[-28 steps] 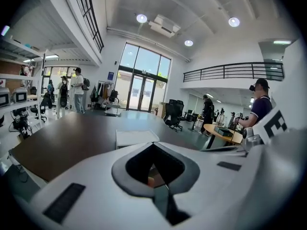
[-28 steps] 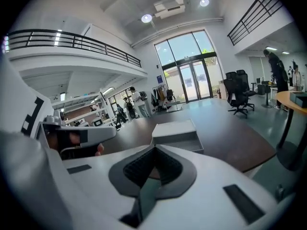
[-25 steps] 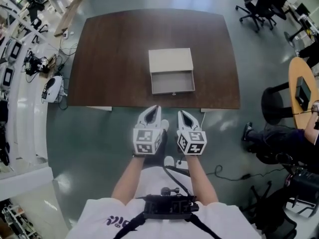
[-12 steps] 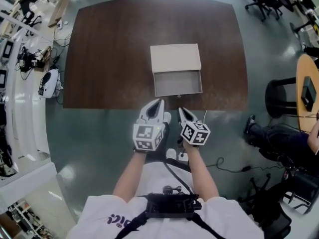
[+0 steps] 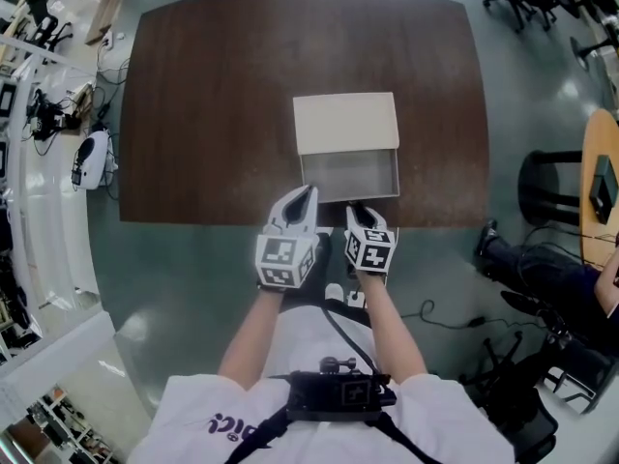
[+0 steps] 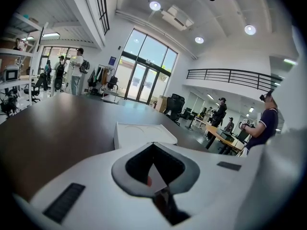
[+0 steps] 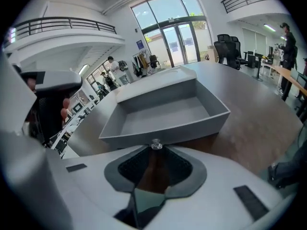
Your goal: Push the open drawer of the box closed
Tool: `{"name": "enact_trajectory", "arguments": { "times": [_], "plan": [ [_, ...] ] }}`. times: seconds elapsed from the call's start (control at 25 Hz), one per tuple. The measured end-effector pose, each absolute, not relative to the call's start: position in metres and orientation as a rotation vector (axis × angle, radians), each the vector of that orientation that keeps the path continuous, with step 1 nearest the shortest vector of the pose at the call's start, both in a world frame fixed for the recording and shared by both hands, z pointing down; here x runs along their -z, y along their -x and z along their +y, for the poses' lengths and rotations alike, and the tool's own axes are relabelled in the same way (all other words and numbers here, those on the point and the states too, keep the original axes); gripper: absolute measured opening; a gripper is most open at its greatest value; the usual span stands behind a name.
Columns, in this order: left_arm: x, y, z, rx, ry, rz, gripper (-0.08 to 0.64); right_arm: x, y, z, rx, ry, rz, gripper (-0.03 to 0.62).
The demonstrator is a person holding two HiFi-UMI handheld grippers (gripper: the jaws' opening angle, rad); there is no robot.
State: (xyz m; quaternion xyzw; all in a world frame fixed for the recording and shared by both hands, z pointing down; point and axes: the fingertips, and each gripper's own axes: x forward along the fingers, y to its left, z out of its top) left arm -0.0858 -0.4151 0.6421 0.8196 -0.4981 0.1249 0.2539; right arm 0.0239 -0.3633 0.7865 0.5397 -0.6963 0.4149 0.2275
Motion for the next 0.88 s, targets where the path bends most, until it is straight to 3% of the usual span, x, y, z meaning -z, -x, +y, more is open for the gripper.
{"name": "enact_trajectory", "arguments": {
  "times": [0.64, 0.88],
  "plan": [
    [-0.646, 0.075, -0.485, -0.354, -2.217, -1.303, 0.008, -0.797, -0.026, -0.386, -1.167, -1.442, -1.821, 0.078],
    [-0.644, 0.081, -0.503, -0.343, -2.205, -1.319, 0.008, -0.789, -0.019, -0.448, -1.098, -1.453, -1.887, 0.078]
  ]
}}
